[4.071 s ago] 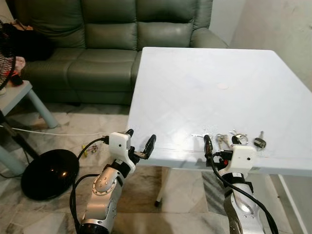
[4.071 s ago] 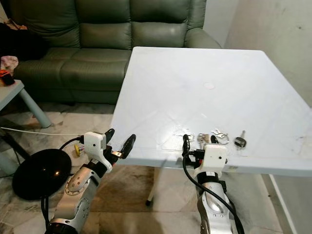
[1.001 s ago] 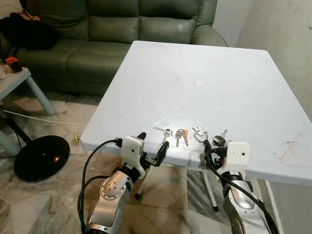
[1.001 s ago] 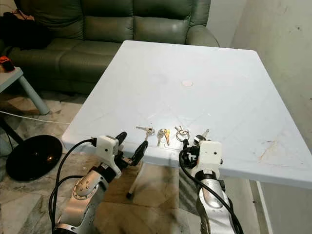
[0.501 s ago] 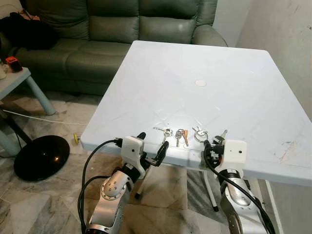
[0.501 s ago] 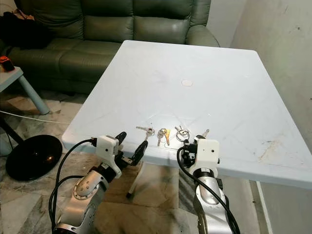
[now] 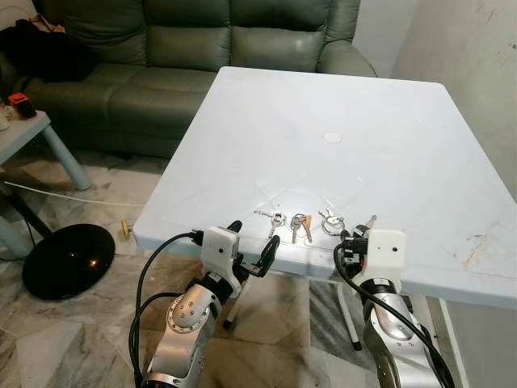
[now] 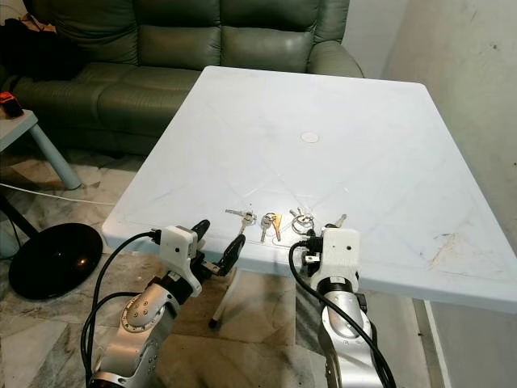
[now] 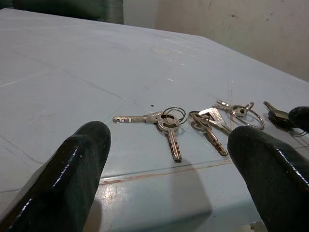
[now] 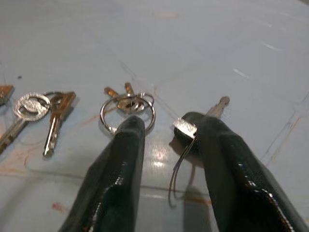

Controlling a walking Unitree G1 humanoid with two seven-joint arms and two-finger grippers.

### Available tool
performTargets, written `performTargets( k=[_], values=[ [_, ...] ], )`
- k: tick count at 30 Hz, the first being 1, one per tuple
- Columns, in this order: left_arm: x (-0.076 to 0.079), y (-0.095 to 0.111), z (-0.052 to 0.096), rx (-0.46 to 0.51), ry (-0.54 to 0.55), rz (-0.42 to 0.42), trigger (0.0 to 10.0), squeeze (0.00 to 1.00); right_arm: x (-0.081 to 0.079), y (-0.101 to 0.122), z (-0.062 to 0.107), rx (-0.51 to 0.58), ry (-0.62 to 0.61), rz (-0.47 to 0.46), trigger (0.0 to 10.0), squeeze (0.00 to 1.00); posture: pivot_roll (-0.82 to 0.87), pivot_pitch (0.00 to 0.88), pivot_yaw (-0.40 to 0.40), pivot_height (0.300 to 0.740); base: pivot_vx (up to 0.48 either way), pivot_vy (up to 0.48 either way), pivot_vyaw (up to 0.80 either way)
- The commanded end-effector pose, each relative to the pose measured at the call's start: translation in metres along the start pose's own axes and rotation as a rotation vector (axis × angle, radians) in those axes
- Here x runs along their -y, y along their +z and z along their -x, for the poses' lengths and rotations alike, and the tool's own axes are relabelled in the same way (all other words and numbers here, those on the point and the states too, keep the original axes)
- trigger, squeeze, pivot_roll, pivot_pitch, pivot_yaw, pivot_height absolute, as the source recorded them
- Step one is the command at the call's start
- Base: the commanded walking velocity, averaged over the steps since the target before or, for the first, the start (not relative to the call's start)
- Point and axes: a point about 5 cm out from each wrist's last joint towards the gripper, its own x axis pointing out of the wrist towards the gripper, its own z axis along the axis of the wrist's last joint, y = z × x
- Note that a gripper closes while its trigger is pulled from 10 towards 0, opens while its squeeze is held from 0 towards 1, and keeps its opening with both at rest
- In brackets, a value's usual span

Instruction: Hang keys on a hook

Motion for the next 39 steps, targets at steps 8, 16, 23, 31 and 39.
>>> performTargets(
  k=[8,16,23,31,39],
  values=[
    [0.004,0.003,0.0,0.012,-0.006,-0.009,10.0,0.0,0.0,0.001,0.001,-0.021,-0.011,0.003,10.0,0.0,0.1,0.098,-0.029,0.74,0.0,0.0,0.0],
    [0.005,0.003,-0.001,0.012,-0.008,-0.009,10.0,0.0,0.002,0.001,0.0,-0.032,-0.036,0.012,10.0,0.0,0.1,0.098,-0.03,0.74,0.0,0.0,0.0],
    [0.006,0.003,-0.001,0.011,-0.011,-0.006,10.0,0.0,0.01,0.007,-0.002,0.025,-0.053,-0.133,10.0,1.0,0.1,0.097,-0.03,0.74,0.0,0.0,0.0],
    [0.006,0.003,-0.001,0.013,-0.016,-0.006,10.0,0.0,0.011,0.007,-0.004,0.017,-0.079,-0.121,10.0,1.0,0.1,0.096,-0.028,0.74,0.0,0.0,0.0],
    [0.006,0.004,-0.002,0.014,-0.018,-0.008,10.0,0.0,0.004,0.006,-0.004,-0.008,-0.058,-0.106,10.0,1.0,0.1,0.094,-0.027,0.74,0.0,0.0,0.0]
  ],
)
